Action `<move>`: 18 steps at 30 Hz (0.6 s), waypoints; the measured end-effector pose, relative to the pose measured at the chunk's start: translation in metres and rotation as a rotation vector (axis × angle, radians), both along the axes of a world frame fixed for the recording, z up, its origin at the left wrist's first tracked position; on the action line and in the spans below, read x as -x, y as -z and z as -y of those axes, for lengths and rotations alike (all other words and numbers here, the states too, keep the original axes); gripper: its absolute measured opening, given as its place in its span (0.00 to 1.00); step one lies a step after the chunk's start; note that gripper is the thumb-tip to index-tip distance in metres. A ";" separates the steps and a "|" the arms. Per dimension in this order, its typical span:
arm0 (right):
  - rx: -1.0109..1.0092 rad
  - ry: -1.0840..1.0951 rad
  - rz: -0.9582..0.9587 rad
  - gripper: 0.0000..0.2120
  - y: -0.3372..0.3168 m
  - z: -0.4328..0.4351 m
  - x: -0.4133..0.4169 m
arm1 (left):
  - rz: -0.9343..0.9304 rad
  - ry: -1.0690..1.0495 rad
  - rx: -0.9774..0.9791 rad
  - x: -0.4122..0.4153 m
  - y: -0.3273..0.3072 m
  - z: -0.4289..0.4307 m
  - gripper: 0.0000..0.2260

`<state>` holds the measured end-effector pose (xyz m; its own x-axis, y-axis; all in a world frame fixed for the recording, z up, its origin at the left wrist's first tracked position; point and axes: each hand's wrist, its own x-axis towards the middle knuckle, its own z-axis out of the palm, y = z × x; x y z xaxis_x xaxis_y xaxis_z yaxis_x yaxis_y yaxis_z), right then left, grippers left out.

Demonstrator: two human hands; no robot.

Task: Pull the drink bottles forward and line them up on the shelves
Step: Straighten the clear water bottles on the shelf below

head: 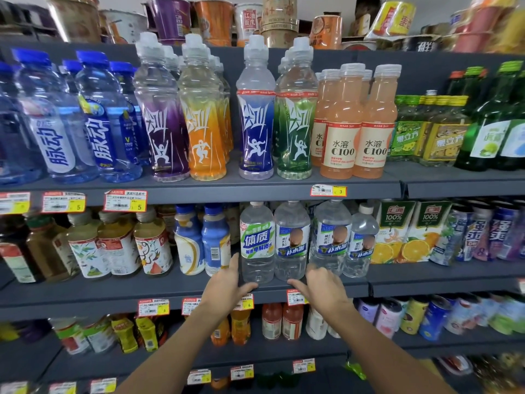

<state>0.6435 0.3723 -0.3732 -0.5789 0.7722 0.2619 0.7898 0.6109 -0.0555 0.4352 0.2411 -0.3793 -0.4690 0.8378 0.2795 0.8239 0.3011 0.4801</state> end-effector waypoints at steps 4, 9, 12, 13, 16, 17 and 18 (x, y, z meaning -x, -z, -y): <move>-0.137 -0.083 0.014 0.27 0.004 0.022 0.008 | 0.008 -0.032 -0.098 0.016 0.001 0.029 0.25; -0.134 -0.164 -0.081 0.25 0.011 0.059 0.059 | 0.053 -0.132 -0.202 0.041 0.001 0.059 0.15; -0.114 -0.196 -0.141 0.25 0.017 0.082 0.092 | 0.076 -0.182 -0.257 0.053 0.001 0.068 0.15; -0.105 -0.197 -0.154 0.25 0.018 0.087 0.102 | 0.089 -0.198 -0.266 0.057 0.001 0.070 0.15; -0.038 -0.166 -0.231 0.26 0.020 0.099 0.127 | 0.132 -0.252 -0.276 0.065 0.000 0.072 0.19; -0.005 -0.141 -0.266 0.26 0.020 0.101 0.134 | 0.150 -0.272 -0.272 0.067 0.001 0.072 0.21; 0.028 -0.108 -0.300 0.27 0.019 0.104 0.140 | 0.168 -0.288 -0.262 0.069 0.001 0.071 0.22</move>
